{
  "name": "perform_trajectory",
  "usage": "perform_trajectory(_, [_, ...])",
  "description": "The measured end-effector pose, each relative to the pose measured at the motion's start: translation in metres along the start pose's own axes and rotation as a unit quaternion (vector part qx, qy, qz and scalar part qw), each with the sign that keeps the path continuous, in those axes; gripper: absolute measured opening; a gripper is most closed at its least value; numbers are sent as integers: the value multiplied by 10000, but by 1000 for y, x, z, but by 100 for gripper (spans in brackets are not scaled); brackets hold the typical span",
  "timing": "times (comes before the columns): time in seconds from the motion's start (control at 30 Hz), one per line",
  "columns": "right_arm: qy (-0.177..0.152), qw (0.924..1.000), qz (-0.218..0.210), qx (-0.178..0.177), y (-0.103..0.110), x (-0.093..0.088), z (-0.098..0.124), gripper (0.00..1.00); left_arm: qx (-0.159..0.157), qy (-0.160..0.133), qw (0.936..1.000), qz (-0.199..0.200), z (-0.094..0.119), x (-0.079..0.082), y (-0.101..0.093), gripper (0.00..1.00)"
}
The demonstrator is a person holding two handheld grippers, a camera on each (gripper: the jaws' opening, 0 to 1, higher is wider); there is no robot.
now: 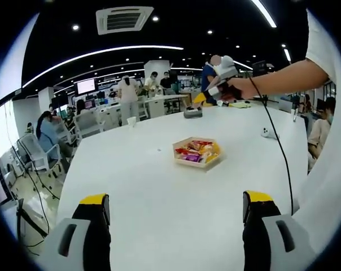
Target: Place the target food into the container with the food tongs after gripping and lifting it, then release it inside without dropping or visibly crushing the food.
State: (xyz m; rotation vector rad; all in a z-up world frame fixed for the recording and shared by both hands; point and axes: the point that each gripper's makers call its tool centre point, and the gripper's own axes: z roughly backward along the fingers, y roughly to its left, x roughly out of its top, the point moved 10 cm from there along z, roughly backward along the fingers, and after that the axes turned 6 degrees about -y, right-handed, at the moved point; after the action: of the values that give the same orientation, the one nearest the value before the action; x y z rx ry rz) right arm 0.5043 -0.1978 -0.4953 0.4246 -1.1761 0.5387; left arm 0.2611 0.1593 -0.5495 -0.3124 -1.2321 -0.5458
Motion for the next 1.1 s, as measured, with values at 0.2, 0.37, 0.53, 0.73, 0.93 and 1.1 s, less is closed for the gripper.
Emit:
perform_trajectory(0.2, [-51,10000,77,-36,6,3,15,27,-15,-49,10000,-48,5,3,-3,98])
perform_trajectory(0.37, [-11,9997,246,-35,13,3,32,28,-116,-115,9998,-78,10,5,-7,99])
perform_trajectory(0.53, [-86,9996,241,-156,18,1,56,28,-275,-123,9994,-163,11,4,-11,99])
perform_trajectory(0.73, [-155,9991,249,-316,23,-9,83,28,-417,-123,9987,-264,16,3,-12,99])
perform_trajectory(0.93, [-236,9983,156,-515,29,-25,114,28,-471,-142,9983,-316,20,1,-11,99])
perform_trajectory(1.1, [-263,9973,10,-686,34,-44,137,28,-550,-169,9978,-340,20,1,-13,99])
